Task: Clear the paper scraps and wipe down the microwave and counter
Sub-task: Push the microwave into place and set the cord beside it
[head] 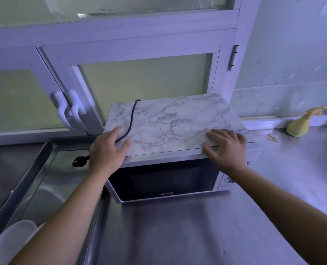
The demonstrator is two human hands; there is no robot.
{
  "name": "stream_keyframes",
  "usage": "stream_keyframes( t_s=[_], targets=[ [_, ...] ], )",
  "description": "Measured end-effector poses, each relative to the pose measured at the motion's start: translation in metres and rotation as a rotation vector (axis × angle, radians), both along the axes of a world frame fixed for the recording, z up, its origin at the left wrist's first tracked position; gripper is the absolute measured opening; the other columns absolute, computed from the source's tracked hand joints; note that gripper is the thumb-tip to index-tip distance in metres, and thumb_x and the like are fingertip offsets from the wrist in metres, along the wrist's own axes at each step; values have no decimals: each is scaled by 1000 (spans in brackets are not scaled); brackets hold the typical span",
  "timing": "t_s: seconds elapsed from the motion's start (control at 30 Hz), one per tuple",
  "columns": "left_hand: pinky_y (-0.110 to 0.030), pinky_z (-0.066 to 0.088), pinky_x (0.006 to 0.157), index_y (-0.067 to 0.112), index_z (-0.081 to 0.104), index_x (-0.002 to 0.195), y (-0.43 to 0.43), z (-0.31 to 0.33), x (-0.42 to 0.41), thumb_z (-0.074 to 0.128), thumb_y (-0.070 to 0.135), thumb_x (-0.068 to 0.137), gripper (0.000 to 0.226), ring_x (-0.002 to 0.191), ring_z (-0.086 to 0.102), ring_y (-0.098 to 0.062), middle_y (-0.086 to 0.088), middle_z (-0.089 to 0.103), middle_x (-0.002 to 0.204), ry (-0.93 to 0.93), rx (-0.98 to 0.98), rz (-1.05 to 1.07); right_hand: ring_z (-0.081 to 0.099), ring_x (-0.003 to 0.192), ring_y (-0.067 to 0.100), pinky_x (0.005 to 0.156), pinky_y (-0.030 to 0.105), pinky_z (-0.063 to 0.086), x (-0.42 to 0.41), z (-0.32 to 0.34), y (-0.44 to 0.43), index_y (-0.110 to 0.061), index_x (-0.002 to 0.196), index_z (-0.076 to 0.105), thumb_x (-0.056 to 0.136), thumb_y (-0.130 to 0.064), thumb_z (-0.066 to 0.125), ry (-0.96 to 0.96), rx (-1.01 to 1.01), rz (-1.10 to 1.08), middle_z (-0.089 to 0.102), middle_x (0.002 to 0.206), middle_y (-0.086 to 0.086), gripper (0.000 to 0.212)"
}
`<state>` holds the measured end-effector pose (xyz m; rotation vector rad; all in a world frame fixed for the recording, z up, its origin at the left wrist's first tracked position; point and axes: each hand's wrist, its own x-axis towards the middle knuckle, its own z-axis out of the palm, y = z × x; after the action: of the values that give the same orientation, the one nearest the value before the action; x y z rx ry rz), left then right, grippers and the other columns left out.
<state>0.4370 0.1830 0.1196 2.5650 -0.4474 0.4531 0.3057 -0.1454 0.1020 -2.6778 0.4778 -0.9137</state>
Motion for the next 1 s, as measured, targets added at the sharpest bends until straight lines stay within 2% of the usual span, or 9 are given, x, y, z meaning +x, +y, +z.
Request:
stream_keyframes(
  t_s=[0.1, 0.13, 0.2, 0.3, 0.4, 0.6, 0.77, 0.9, 1.0],
  targets=[
    [-52, 39, 100, 31, 28, 149, -4, 4, 6, 43, 72, 86, 77, 132, 42, -34, -7, 40, 150, 241, -65, 271, 40, 138, 30, 107, 52, 31, 1, 18, -54, -33, 140, 50, 81, -72, 55, 268, 319, -244, 42, 154, 3, 71],
    [-53, 39, 99, 29, 24, 151, -6, 6, 9, 41, 75, 83, 84, 133, 42, -37, -9, 36, 151, 299, -46, 323, 45, 134, 33, 102, 50, 37, 2, 23, -69, -28, 145, 43, 78, -75, 58, 324, 519, -289, 41, 154, 7, 83],
    [-51, 40, 97, 26, 25, 150, -9, 8, 12, 37, 80, 80, 89, 128, 48, -39, -13, 42, 148, 360, 25, 369, 60, 104, 33, 77, 38, 50, 1, 24, -84, -17, 135, 52, 74, -75, 63, 347, 807, -291, 60, 132, 12, 85],
    [-46, 42, 91, 30, 34, 144, -11, 7, 14, 32, 83, 77, 86, 121, 54, -40, -13, 54, 136, 348, 114, 374, 58, 86, 30, 54, 30, 42, 0, 21, -83, -15, 131, 56, 75, -78, 59, 347, 784, -295, 63, 116, 8, 85],
    [-46, 43, 90, 34, 34, 145, -5, 7, 20, 29, 86, 75, 88, 122, 54, -40, -12, 55, 137, 334, 162, 357, 56, 87, 31, 66, 36, 51, -10, 20, -70, -15, 130, 57, 78, -77, 57, 328, 771, -309, 63, 116, 8, 81],
    [-48, 40, 100, 49, 30, 146, 18, 15, 28, 26, 99, 62, 97, 130, 49, -37, -5, 53, 144, 413, 193, 299, 62, 108, 35, 76, 35, 36, -50, -1, -30, -18, 109, 58, 83, -77, 50, 306, 635, -385, 68, 112, 9, 65],
    [-46, 41, 96, 47, 32, 145, 24, 14, -4, 26, 95, 66, 93, 128, 51, -37, -6, 54, 143, 403, 192, 336, 62, 99, 32, 74, 34, 33, -64, 6, -32, -23, 93, 51, 81, -77, 53, 295, 668, -332, 56, 87, 1, 56],
    [-44, 40, 83, 43, 31, 146, 32, 6, -34, 23, 92, 69, 91, 121, 55, -37, -10, 57, 136, 377, 183, 402, 57, 90, 30, 75, 34, 38, -62, 10, -40, -23, 98, 53, 78, -78, 54, 303, 695, -270, 56, 92, 1, 59],
    [-43, 37, 79, 40, 36, 138, 34, 4, -45, 28, 79, 80, 70, 111, 58, -37, -10, 60, 127, 374, 150, 425, 52, 84, 27, 74, 35, 37, -62, 11, -40, -21, 101, 54, 79, -78, 52, 310, 700, -253, 60, 97, 4, 60]
  ],
)
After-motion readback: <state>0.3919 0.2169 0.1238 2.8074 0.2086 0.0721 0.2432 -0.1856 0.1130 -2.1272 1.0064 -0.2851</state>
